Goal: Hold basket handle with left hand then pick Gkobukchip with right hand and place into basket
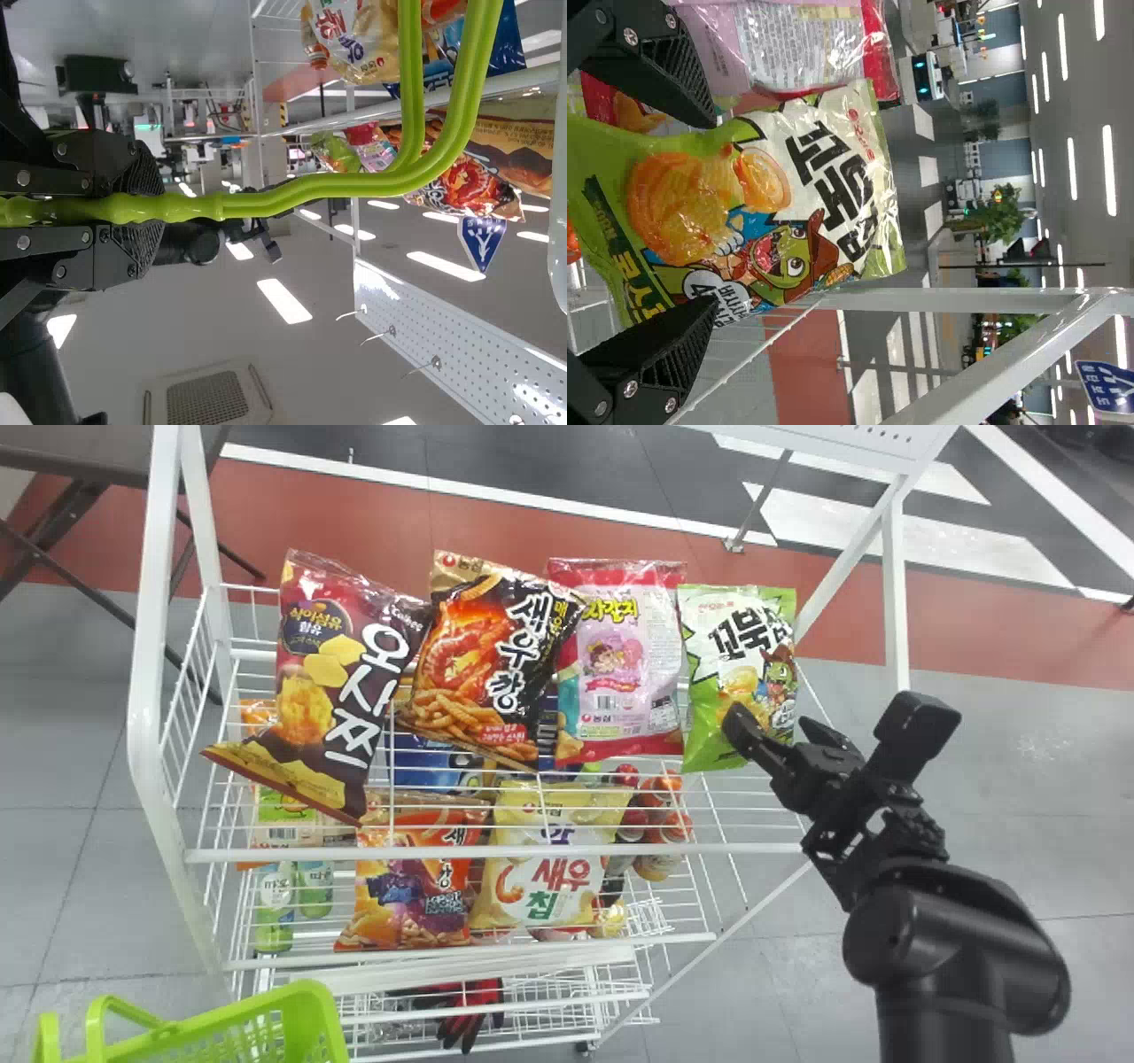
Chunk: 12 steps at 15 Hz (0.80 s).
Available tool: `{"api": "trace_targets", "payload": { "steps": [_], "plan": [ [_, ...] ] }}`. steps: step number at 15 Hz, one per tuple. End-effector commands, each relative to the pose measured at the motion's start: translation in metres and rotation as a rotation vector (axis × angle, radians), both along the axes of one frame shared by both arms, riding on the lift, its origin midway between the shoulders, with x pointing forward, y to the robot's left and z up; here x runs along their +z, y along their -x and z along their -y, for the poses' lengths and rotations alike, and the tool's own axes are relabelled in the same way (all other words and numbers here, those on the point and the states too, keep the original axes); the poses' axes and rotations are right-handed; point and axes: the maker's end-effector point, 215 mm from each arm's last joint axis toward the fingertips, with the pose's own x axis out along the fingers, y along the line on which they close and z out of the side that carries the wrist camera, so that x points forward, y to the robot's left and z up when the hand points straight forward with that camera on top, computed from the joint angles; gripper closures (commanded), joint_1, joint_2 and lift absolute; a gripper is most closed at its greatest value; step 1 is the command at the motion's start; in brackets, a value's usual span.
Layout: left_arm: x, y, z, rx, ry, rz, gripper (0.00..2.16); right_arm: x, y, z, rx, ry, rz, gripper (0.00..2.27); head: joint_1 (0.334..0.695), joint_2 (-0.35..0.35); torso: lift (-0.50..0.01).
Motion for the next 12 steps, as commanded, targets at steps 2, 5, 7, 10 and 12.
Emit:
{"api": "trace_targets", "payload": {
  "steps": [2, 5, 7, 10, 12],
  "plan": [
    [0.000, -0.001, 0.000, 0.000, -0.001, 0.001, 2.15, -0.005, -0.023, 0.014, -0.013, -0.011, -0.049, 0.11, 0.695, -0.350, 0.000],
    [0.000, -0.001, -0.001, -0.003, -0.004, -0.001, 2.15, -0.013, -0.038, 0.008, 0.022, -0.005, -0.092, 0.11, 0.695, -0.350, 0.000],
    [0.001, -0.003, 0.000, -0.006, -0.003, 0.003, 2.16, -0.016, -0.046, -0.003, 0.052, 0.015, -0.108, 0.10, 0.695, -0.350, 0.000],
    [0.000, -0.002, 0.000, -0.015, -0.002, -0.006, 2.15, -0.029, -0.059, -0.005, 0.055, 0.050, -0.152, 0.09, 0.695, -0.350, 0.000],
    [0.000, -0.003, -0.001, -0.020, -0.007, -0.007, 2.16, -0.032, -0.062, -0.006, 0.064, 0.075, -0.167, 0.18, 0.695, -0.350, 0.000]
  ]
}}
